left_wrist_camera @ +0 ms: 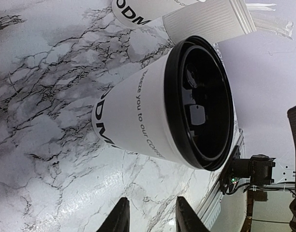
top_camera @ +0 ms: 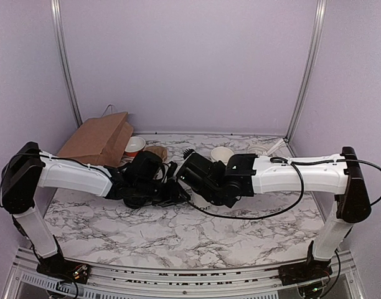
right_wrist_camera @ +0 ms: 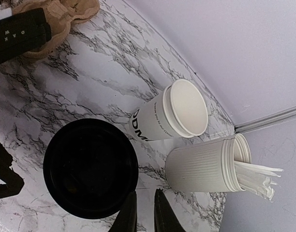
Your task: Pack the takeout coffee
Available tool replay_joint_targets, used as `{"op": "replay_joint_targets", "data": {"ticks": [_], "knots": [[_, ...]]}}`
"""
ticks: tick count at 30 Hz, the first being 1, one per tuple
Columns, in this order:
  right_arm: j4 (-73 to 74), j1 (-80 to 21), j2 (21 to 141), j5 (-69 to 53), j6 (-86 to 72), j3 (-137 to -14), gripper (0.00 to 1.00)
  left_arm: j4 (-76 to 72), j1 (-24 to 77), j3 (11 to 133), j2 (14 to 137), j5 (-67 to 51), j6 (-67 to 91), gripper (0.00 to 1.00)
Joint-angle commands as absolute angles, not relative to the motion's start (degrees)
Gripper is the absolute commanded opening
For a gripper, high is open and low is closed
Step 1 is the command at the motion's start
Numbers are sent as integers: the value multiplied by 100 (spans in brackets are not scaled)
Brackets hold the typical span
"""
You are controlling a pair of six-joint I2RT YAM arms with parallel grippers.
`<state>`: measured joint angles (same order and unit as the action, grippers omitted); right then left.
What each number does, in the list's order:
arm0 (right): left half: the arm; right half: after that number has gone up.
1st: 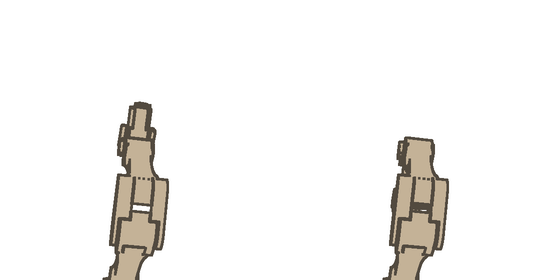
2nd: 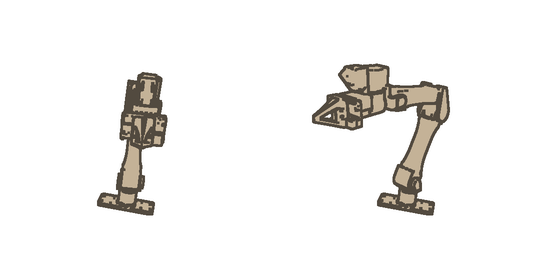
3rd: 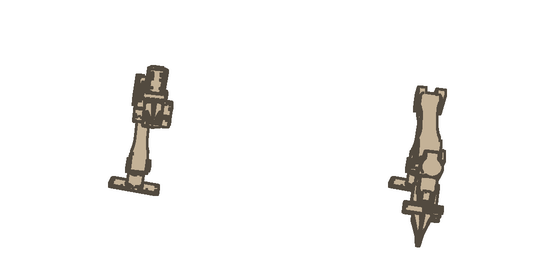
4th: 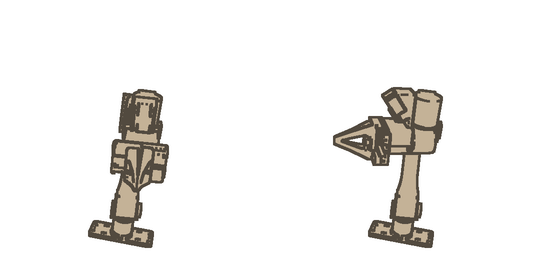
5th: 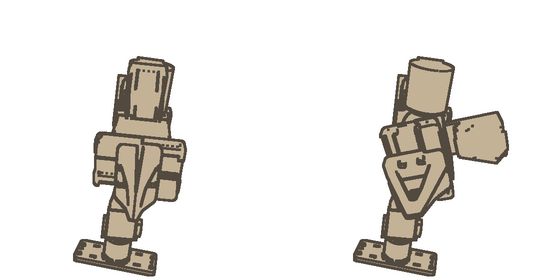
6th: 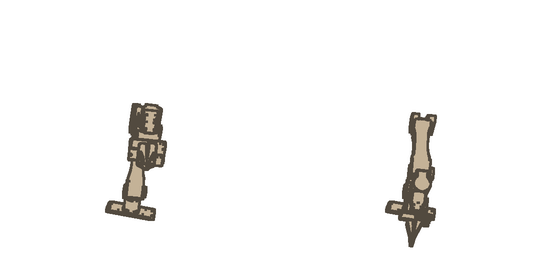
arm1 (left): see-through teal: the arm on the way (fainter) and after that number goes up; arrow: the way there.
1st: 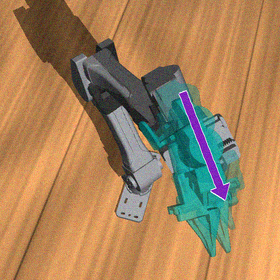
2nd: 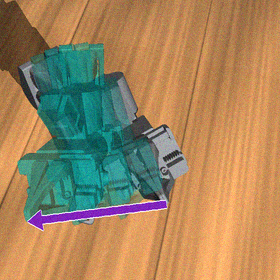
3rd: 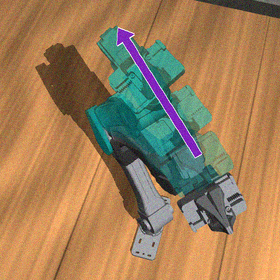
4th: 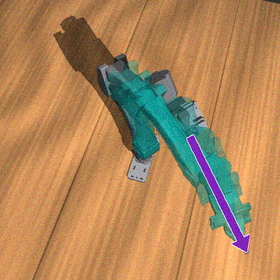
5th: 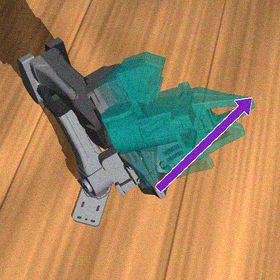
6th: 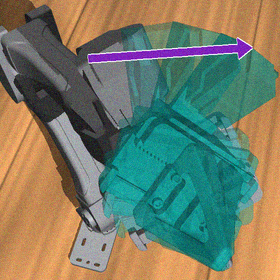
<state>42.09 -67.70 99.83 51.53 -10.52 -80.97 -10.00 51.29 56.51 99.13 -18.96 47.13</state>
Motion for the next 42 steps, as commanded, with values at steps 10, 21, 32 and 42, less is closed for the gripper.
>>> {"op": "replay_joint_targets", "data": {"ticks": [10,21,32,42], "knots": [[4127,-6446,9333,3883,-1545,-8187,34,-325,5150,5953,9316,-1421,4280,35],[2511,-4971,7930,450,-2579,-6399,57,510,5150,6853,9701,-980,3681,42],[1301,-4350,7840,-702,-3404,-5480,59,929,5176,7287,10091,-692,3380,36],[1031,-4280,8077,-602,-3677,-5294,59,941,5186,7371,10241,-669,3310,34]]}}
